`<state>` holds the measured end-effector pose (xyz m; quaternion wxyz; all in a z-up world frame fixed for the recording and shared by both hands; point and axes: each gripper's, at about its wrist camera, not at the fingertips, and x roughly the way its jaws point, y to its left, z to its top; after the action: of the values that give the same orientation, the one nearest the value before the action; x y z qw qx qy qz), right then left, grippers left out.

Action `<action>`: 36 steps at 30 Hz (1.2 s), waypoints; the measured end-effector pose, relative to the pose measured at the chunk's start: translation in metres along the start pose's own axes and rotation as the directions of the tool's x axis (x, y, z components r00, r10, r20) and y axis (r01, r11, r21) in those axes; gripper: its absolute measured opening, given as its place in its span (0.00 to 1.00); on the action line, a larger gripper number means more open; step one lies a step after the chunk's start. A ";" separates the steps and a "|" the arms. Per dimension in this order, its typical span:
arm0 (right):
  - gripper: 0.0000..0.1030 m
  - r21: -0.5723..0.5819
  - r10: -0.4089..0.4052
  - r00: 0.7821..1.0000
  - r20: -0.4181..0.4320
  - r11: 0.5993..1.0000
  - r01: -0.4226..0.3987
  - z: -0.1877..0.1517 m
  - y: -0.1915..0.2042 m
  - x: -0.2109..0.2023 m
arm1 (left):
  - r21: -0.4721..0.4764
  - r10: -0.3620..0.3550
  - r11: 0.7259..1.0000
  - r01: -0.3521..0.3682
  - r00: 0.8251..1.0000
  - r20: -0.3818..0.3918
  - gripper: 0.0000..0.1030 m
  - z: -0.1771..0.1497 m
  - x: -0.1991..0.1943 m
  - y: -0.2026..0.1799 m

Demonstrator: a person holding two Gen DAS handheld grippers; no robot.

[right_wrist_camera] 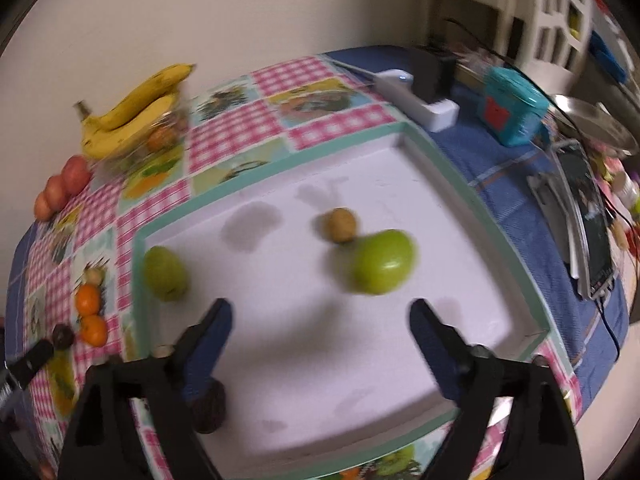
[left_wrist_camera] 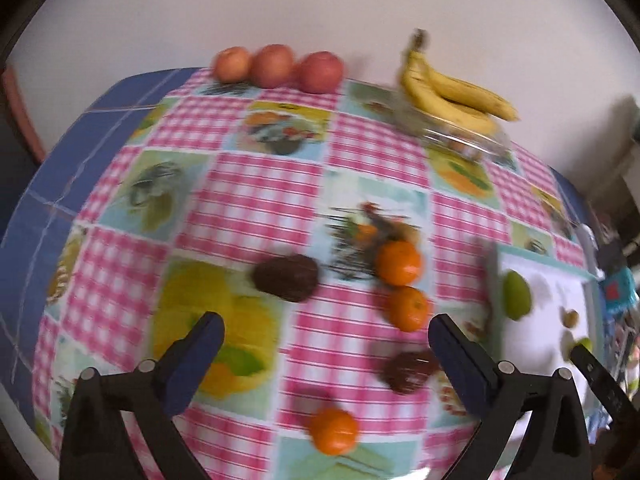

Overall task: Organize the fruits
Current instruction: 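Open the right gripper to drop the pear while the left gripper releases the date in the tray, then move both grippers back toward the remaining fruits on the tablecloth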

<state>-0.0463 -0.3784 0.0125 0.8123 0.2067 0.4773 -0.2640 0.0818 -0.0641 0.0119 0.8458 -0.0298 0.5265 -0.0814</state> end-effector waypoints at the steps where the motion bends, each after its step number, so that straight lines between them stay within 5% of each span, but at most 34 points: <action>1: 0.90 -0.018 0.011 1.000 0.000 1.000 -0.011 -0.001 0.006 0.000 | -0.013 0.017 1.000 -0.016 1.000 0.004 1.00 0.001 0.000 0.007; 10: 0.91 -0.112 0.077 0.997 0.021 0.991 -0.074 -0.013 0.048 -0.006 | -0.072 0.142 0.988 -0.139 0.989 0.041 1.00 0.005 -0.009 0.054; 30: 0.91 -0.288 0.244 0.967 -0.080 0.923 -0.256 -0.043 0.155 -0.013 | -0.158 0.084 0.985 -0.073 0.994 0.067 1.00 0.003 -0.030 0.103; 36: 0.91 -0.333 0.276 0.955 -0.108 0.895 -0.297 -0.050 0.172 -0.009 | -0.164 0.094 0.982 -0.091 0.995 0.012 1.00 0.001 -0.013 0.106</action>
<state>0.0245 -0.2135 0.0116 0.8516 0.1365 0.5039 -0.0475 0.0885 0.0427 0.0100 0.8484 -0.0752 0.5239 0.0019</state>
